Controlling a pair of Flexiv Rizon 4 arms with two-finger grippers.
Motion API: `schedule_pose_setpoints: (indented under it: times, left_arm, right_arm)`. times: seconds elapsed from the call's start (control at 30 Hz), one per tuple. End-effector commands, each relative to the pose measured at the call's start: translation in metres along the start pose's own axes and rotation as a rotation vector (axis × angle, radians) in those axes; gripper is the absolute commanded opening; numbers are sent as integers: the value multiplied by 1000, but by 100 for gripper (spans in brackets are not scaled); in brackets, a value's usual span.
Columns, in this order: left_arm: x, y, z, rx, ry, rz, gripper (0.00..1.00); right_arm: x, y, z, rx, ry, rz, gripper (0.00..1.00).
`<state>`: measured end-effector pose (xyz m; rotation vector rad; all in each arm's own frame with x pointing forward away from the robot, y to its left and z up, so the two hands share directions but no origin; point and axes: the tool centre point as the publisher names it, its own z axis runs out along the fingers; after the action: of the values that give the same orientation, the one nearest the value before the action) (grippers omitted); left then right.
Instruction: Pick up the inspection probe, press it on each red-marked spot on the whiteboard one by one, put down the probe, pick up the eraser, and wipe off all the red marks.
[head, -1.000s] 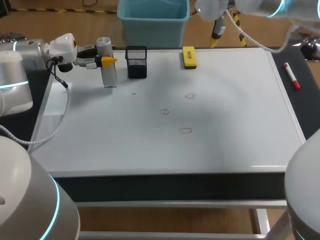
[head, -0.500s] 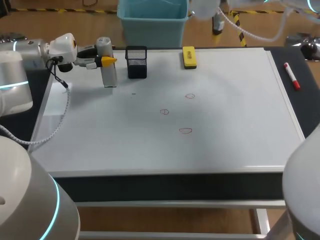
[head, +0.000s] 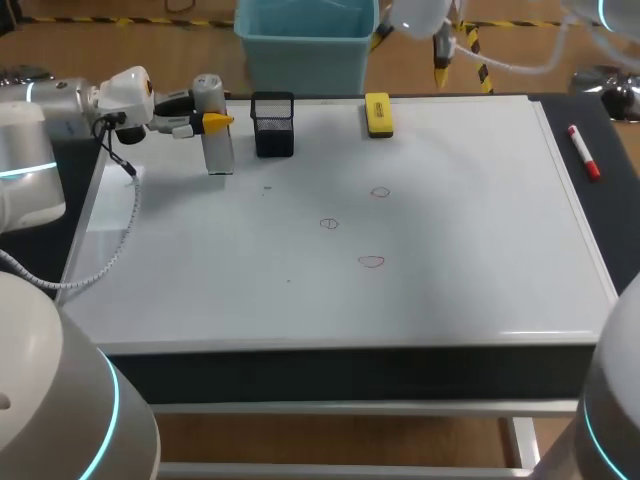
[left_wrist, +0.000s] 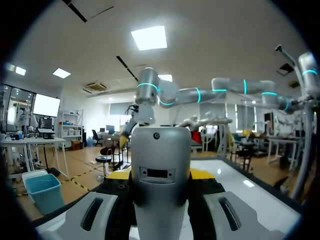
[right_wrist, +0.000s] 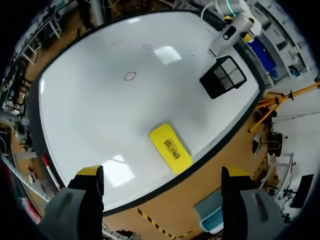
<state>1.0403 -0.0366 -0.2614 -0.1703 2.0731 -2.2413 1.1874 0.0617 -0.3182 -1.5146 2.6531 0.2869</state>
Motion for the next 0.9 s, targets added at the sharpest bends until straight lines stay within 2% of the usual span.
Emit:
schedule_pose_setpoints:
  times: [0.03,0.47,0.63,0.7,0.8,0.9]
  left_arm:
    - [0,0,0,2,0,2,0]
    - [0,0,0,2,0,2,0]
    - [0,0,0,2,0,2,0]
    - [0,0,0,2,0,2,0]
    - [0,0,0,2,0,2,0]
    - [0,0,0,2,0,2,0]
  right_arm:
    - [-1,0,2,-7,15,-85,100]
    - [-2,7,27,53,76,-321,100]
    - [1,10,36,63,64,-367,100]
    - [2,12,39,41,38,-397,100]
    - [2,14,44,50,44,-420,100]
    - [0,15,50,59,91,-415,100]
